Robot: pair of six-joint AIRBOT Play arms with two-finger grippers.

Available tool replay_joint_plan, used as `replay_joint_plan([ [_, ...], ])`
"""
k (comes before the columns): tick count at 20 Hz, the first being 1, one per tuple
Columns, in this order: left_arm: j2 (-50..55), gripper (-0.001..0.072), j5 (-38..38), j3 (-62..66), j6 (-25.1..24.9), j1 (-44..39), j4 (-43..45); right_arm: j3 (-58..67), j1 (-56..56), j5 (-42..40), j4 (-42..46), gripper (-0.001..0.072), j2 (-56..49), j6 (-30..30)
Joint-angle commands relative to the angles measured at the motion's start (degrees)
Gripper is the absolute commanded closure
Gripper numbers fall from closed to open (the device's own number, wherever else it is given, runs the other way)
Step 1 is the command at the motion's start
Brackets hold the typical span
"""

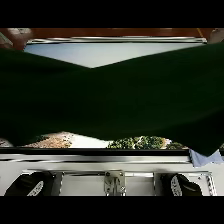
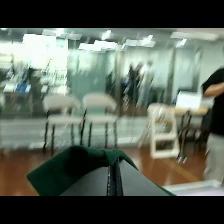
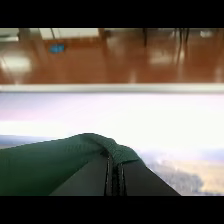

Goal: Fold the shirts.

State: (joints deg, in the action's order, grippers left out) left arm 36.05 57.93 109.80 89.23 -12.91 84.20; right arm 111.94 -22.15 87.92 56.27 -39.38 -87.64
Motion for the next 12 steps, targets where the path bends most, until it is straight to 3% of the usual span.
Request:
replay_joint_plan([
  [1, 0.7, 0.0674, 8.9, -3.9, 0.0, 0.0, 7.8, 0.6, 0.0, 14.7, 0.8, 0.0650, -4.9, -1.9],
  [2, 1.2, 0.0675, 8.7, -6.8, -0.1, 0.0, 9.2, -0.4, 0.1, 18.5, 1.0, 0.0650, -7.6, -1.9],
  [7, 10.2, 0.0674, 6.6, -20.0, 0.0, 1.2, 13.9, -19.7, 0.2, 15.4, 1.8, 0.0650, -16.0, -0.3],
  [9, 16.7, 0.0675, 3.3, -22.6, 0.0, 2.4, 13.9, -30.5, 1.3, 5.2, 5.0, 0.0650, -19.7, 0.5],
  [12, 28.2, 0.0674, -3.9, -22.8, 0.0, 3.1, 13.7, -39.4, 4.9, -16.1, 6.8, 0.0649, -29.7, 1.8],
])
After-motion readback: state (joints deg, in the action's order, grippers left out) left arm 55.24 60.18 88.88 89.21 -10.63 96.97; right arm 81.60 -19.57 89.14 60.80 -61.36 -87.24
